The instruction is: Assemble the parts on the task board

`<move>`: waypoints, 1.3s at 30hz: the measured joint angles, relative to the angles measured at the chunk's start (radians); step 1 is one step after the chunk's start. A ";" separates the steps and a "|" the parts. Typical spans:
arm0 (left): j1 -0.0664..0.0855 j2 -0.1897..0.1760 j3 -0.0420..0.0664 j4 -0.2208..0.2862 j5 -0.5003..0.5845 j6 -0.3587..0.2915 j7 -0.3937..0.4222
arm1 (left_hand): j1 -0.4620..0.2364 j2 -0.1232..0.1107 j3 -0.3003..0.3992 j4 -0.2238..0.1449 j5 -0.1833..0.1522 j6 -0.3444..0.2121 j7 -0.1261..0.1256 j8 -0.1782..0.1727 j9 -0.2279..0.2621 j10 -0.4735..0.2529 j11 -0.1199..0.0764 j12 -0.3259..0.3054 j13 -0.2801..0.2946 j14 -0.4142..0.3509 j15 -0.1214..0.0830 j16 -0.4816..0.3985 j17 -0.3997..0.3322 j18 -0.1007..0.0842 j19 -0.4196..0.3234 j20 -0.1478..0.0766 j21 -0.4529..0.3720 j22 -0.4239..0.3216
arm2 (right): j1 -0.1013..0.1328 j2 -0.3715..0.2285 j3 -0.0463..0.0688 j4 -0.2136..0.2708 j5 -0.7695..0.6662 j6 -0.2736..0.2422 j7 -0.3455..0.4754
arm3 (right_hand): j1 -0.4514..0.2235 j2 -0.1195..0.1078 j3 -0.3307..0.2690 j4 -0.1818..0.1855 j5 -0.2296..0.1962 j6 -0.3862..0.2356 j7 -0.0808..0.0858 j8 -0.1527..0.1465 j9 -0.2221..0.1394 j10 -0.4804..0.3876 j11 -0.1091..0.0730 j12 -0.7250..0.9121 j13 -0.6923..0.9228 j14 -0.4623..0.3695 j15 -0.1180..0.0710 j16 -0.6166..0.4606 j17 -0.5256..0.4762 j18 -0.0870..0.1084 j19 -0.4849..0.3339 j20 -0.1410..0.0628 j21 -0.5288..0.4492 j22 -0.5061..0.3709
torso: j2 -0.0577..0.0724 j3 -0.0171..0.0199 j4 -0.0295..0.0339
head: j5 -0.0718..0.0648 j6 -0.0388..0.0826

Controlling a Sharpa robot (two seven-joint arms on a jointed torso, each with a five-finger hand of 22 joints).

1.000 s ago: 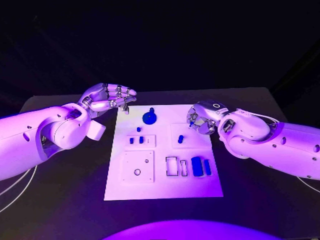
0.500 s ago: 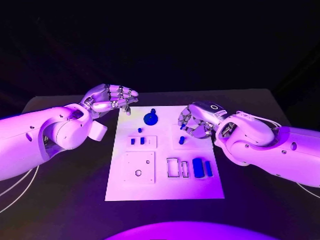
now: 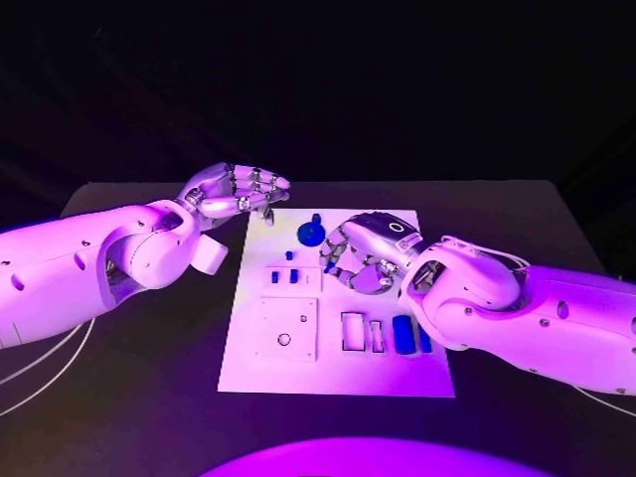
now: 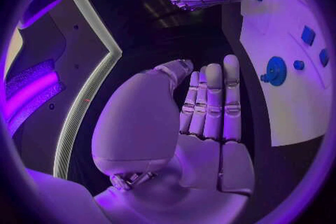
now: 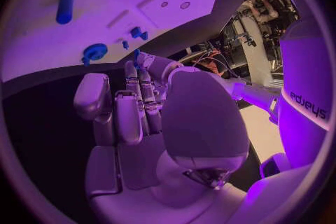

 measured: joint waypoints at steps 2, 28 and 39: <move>0.000 0.001 0.000 0.000 0.000 0.000 0.000 | 0.000 0.000 0.000 0.000 0.000 0.000 0.000 0.000 0.000 0.000 0.000 0.000 0.000 0.000 0.000 0.000 0.000 0.000 0.000 0.000 0.000 0.000 | -0.012 0.017 -0.004 -0.009 0.000 0.002 0.002 | 0.000 0.000 0.000 0.000 0.000 0.000 0.000 0.000 0.000 0.000 0.000 0.001 0.000 0.000 0.000 0.000 0.000 0.000 0.000 0.000 -0.002 0.000 | 0.000 0.0000 0.0000 | 0.008 -0.002; 0.000 0.006 0.000 0.000 0.000 0.000 0.000 | 0.000 0.000 0.000 0.000 0.000 0.000 0.000 0.000 0.000 0.000 0.000 0.000 0.000 0.000 0.000 0.000 0.000 0.000 0.000 0.000 0.000 0.000 | -0.087 0.110 -0.023 -0.082 -0.005 0.053 0.011 | 0.000 0.000 0.000 0.000 0.001 0.000 0.000 0.000 -0.001 0.000 0.000 -0.001 0.000 0.000 0.000 0.000 -0.001 0.000 0.000 0.000 -0.008 0.000 | 0.001 0.0015 -0.0005 | 0.074 -0.032; 0.000 0.008 0.000 0.000 0.000 0.000 -0.001 | 0.000 0.000 0.000 0.000 0.000 0.000 0.000 0.000 0.000 0.000 0.000 0.000 0.000 0.000 0.000 0.000 0.000 0.000 0.000 0.000 0.000 0.000 | -0.102 0.122 -0.024 -0.091 -0.007 0.061 0.011 | 0.005 0.005 -0.001 0.000 0.000 0.000 0.000 -0.001 -0.001 0.000 0.000 -0.003 0.000 0.000 0.000 0.000 -0.001 0.000 0.000 0.000 -0.008 0.000 | 0.002 0.0016 -0.0007 | 0.078 -0.038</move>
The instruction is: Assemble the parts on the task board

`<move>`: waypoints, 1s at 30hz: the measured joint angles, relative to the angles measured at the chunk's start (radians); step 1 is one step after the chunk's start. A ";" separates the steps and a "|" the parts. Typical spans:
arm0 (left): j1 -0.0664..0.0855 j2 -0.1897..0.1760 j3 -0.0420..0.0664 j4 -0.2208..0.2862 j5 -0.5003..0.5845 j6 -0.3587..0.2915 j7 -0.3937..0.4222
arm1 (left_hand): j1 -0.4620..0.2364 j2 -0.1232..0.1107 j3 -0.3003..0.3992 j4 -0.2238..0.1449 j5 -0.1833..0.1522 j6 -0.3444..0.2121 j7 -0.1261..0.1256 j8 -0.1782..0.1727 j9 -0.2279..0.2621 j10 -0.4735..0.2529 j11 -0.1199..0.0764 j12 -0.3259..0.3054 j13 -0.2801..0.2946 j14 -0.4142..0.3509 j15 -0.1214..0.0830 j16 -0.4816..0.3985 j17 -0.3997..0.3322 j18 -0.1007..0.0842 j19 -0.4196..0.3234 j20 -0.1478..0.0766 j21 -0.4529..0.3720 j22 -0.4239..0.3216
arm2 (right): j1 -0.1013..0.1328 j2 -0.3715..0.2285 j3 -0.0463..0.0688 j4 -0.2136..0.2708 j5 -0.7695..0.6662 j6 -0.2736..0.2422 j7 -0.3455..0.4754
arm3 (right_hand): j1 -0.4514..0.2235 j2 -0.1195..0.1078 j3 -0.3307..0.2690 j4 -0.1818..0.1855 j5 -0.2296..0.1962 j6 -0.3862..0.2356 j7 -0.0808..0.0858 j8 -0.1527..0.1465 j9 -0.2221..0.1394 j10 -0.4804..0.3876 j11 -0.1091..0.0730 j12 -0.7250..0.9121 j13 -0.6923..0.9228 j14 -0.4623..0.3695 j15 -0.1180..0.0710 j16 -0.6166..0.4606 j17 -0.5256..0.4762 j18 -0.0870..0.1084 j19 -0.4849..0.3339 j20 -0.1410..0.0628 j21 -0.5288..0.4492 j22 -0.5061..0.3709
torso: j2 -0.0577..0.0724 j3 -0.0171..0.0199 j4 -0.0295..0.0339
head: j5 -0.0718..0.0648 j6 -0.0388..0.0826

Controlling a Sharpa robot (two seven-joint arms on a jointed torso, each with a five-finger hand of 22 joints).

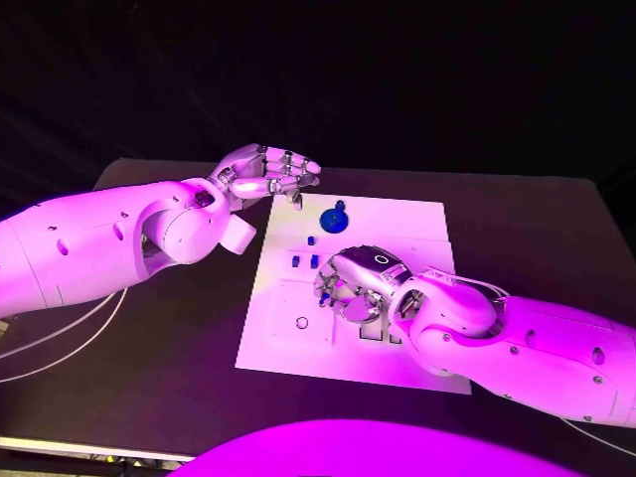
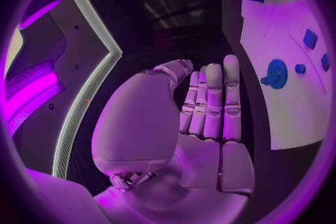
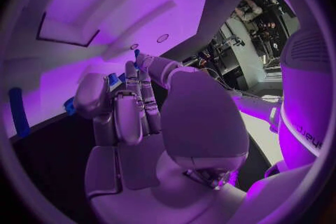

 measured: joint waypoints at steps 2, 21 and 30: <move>0.000 0.000 0.000 0.000 0.000 0.000 0.000 | 0.000 0.000 0.000 0.000 0.000 0.000 0.000 0.000 0.000 0.000 0.000 0.000 0.000 0.000 0.000 0.000 0.000 0.000 0.000 0.000 0.000 0.000 | -0.001 0.000 0.000 -0.003 -0.001 0.002 0.000 | 0.000 0.000 0.000 0.000 0.000 0.000 0.000 0.000 0.000 0.000 0.000 0.000 0.000 0.000 0.000 0.000 0.000 0.000 0.000 0.000 0.000 0.000 | 0.000 0.0000 0.0002 | 0.000 -0.002; 0.000 0.000 0.000 -0.001 0.000 0.001 -0.001 | 0.000 0.000 0.000 0.000 0.000 0.000 0.000 0.000 0.000 0.000 0.000 0.000 0.000 0.000 0.000 0.000 0.000 0.000 0.000 0.000 0.000 0.000 | -0.005 0.004 0.001 -0.015 -0.014 0.016 -0.004 | 0.001 0.001 -0.001 -0.001 0.001 0.000 0.000 -0.001 0.000 0.000 0.000 0.000 0.000 0.000 0.000 0.000 0.000 0.000 0.000 0.000 0.000 0.000 | -0.001 -0.0003 -0.0003 | -0.001 -0.008; 0.000 0.000 0.000 -0.001 0.000 0.001 -0.002 | 0.000 0.000 0.000 0.000 0.000 0.000 0.000 0.000 0.000 0.000 0.000 0.000 0.000 0.000 0.000 0.000 0.000 0.000 0.000 0.000 0.000 0.000 | -0.007 0.015 0.000 -0.023 -0.021 0.021 -0.010 | 0.001 0.001 0.002 -0.004 0.001 0.000 0.000 -0.001 -0.001 0.000 0.000 -0.002 0.001 0.000 0.000 0.000 0.000 0.000 0.000 0.000 0.000 0.000 | -0.001 -0.0004 0.0001 | 0.000 -0.010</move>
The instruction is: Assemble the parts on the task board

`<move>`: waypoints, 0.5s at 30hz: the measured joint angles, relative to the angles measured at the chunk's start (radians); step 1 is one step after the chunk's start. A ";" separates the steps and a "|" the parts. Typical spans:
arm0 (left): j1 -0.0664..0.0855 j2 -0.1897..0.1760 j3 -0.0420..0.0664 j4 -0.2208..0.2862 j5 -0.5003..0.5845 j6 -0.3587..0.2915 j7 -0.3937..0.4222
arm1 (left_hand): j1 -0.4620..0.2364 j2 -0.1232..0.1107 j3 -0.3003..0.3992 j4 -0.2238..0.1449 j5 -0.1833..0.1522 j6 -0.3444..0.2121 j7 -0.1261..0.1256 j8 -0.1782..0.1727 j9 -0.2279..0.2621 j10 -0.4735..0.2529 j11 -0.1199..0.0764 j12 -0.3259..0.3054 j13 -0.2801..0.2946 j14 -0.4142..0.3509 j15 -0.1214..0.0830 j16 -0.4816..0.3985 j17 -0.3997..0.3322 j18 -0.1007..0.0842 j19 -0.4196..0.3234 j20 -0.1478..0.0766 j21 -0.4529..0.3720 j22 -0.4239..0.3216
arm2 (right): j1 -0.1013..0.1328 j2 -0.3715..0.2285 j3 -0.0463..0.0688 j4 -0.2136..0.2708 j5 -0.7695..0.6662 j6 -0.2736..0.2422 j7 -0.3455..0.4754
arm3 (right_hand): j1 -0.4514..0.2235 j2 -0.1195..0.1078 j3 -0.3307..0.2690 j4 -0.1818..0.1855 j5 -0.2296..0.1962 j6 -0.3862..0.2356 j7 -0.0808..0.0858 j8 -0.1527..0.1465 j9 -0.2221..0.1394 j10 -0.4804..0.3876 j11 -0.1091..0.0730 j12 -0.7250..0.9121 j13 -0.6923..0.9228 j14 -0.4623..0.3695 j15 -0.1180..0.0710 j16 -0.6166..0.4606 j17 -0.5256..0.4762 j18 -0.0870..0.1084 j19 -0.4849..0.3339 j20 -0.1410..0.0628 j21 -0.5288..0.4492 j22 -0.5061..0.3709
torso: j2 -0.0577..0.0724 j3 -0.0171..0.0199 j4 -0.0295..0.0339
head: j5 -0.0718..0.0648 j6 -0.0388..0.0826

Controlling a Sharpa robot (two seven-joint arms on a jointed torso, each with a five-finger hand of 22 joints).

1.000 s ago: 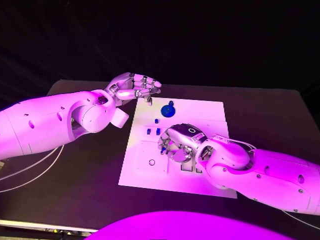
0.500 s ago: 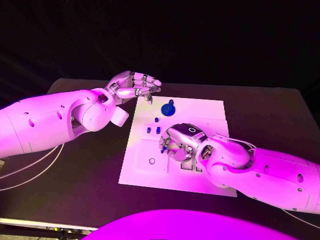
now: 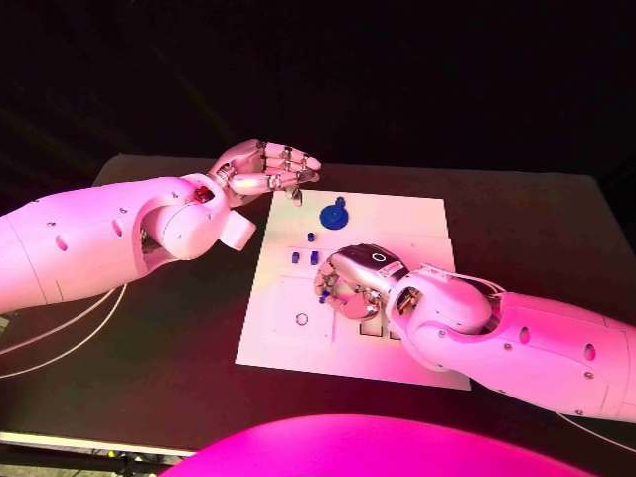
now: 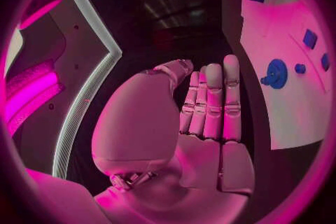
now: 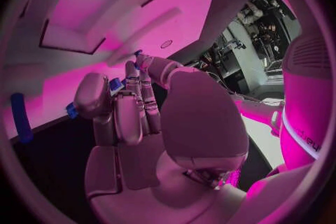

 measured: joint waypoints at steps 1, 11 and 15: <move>0.000 0.000 0.000 0.000 0.000 0.000 0.000 | 0.000 0.000 0.000 0.000 0.000 0.000 0.000 0.000 0.000 0.000 0.000 0.000 0.000 0.000 0.000 0.000 0.000 0.000 0.000 0.000 0.000 0.000 | 0.000 0.001 0.000 0.000 -0.001 0.000 -0.001 | 0.000 0.000 0.000 0.000 0.000 0.000 0.000 -0.002 0.000 0.000 0.000 0.000 0.000 0.000 0.000 0.000 0.000 0.000 0.000 0.000 0.000 0.000 | 0.000 0.0000 0.0001 | 0.000 0.000; 0.000 -0.001 0.000 0.000 0.000 0.000 -0.001 | 0.000 0.000 0.000 0.000 0.000 0.000 0.000 0.000 0.000 0.000 0.000 0.000 0.000 0.000 0.000 0.000 0.000 0.000 0.000 0.000 0.000 0.000 | -0.001 0.007 0.000 -0.001 -0.010 0.008 -0.009 | 0.000 0.000 0.000 0.000 0.000 -0.002 -0.002 -0.004 0.001 0.000 0.000 -0.002 0.003 0.000 0.000 0.000 -0.001 0.000 0.000 0.000 -0.004 0.001 | 0.000 -0.0006 -0.0001 | -0.002 -0.002; 0.000 -0.001 0.000 0.000 0.000 0.000 -0.002 | 0.000 0.000 0.000 0.000 0.000 0.000 0.000 0.000 0.000 0.000 0.000 0.000 0.000 0.000 0.000 0.000 0.000 0.000 0.000 0.000 0.000 0.000 | 0.000 0.011 0.000 -0.001 -0.015 0.017 -0.014 | -0.001 0.000 0.000 0.000 0.000 -0.005 0.002 -0.004 0.001 0.000 0.000 0.001 0.006 0.000 0.000 0.000 -0.004 0.000 0.000 0.000 -0.016 0.001 | 0.000 -0.0006 -0.0006 | -0.003 -0.002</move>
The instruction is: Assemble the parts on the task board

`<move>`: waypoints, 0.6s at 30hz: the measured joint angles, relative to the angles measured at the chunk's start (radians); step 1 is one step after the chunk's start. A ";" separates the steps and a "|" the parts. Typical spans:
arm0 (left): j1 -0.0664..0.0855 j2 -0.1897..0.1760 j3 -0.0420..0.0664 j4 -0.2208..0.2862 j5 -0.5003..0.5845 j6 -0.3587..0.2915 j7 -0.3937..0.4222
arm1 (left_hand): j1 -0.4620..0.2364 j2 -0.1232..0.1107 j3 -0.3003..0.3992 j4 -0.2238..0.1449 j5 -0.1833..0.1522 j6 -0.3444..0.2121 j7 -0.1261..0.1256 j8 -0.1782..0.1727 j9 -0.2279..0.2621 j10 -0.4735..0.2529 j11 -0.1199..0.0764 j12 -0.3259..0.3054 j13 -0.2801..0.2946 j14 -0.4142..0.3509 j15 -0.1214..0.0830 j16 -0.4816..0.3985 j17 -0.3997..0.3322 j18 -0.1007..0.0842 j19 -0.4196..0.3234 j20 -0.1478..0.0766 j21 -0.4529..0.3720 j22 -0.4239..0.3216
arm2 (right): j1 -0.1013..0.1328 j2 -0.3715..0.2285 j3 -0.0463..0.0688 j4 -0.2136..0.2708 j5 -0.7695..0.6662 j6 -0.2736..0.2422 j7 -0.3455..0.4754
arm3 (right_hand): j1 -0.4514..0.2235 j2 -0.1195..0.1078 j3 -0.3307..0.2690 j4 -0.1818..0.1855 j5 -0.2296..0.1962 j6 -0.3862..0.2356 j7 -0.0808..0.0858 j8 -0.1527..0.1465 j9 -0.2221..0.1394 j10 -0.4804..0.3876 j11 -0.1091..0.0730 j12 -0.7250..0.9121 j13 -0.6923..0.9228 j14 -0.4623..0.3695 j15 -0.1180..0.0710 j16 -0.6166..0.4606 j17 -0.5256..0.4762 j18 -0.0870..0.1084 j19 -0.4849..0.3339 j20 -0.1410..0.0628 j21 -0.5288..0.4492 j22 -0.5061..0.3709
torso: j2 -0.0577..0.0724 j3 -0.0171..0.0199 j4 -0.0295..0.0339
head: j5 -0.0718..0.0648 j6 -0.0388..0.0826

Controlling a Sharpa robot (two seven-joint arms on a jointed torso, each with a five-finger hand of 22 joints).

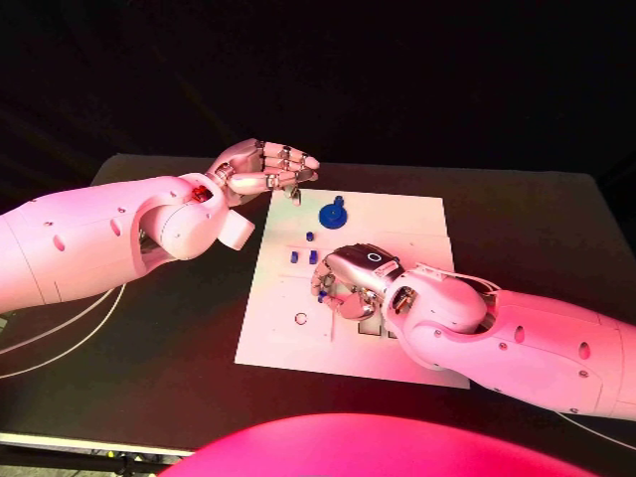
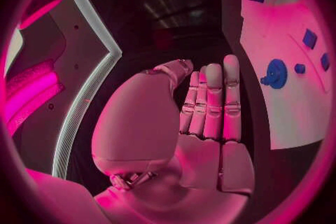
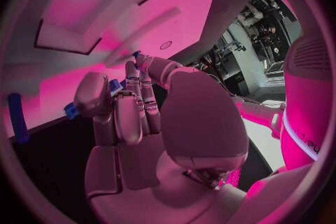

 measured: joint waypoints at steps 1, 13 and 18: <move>0.000 0.000 0.000 0.000 0.000 0.000 0.000 | 0.000 0.000 0.000 0.000 0.000 0.000 0.000 0.000 0.000 0.000 0.000 0.000 0.000 0.000 0.000 0.000 0.000 0.000 0.000 0.000 0.000 0.000 | 0.000 0.001 0.000 0.000 -0.001 0.002 -0.001 | 0.000 0.000 0.000 0.000 0.000 0.000 0.000 0.000 0.000 0.000 0.000 0.000 0.001 0.000 0.000 0.000 -0.001 0.000 0.000 0.000 -0.003 0.000 | 0.000 0.0001 -0.0001 | 0.000 0.000; 0.000 -0.001 0.000 0.000 0.000 0.000 -0.003 | 0.000 0.000 -0.003 -0.003 0.000 0.000 0.000 0.000 -0.001 0.000 0.000 0.000 -0.002 0.000 0.000 0.000 -0.001 0.000 0.000 0.000 0.000 0.000 | 0.000 0.005 -0.004 -0.005 -0.007 0.021 -0.003 | -0.048 -0.005 -0.025 0.014 0.032 -0.046 0.024 -0.021 -0.007 -0.043 -0.007 -0.034 -0.007 -0.001 0.016 0.000 0.005 0.000 -0.027 0.020 -0.061 0.000 | 0.000 0.0012 -0.0007 | -0.002 -0.001; 0.000 -0.001 0.000 0.000 0.000 0.001 -0.004 | 0.000 0.000 -0.003 -0.003 0.000 0.000 0.000 0.000 -0.001 0.000 0.000 -0.004 -0.002 0.000 0.000 0.000 -0.001 0.000 0.000 0.000 0.000 0.000 | -0.001 0.003 -0.006 -0.005 -0.007 0.016 -0.003 | -0.052 -0.029 -0.025 0.014 0.035 -0.103 0.039 -0.050 -0.022 -0.173 0.017 -0.038 -0.045 0.002 0.038 -0.028 -0.039 0.000 -0.066 0.039 -0.149 -0.028 | -0.001 0.0012 -0.0008 | -0.004 0.000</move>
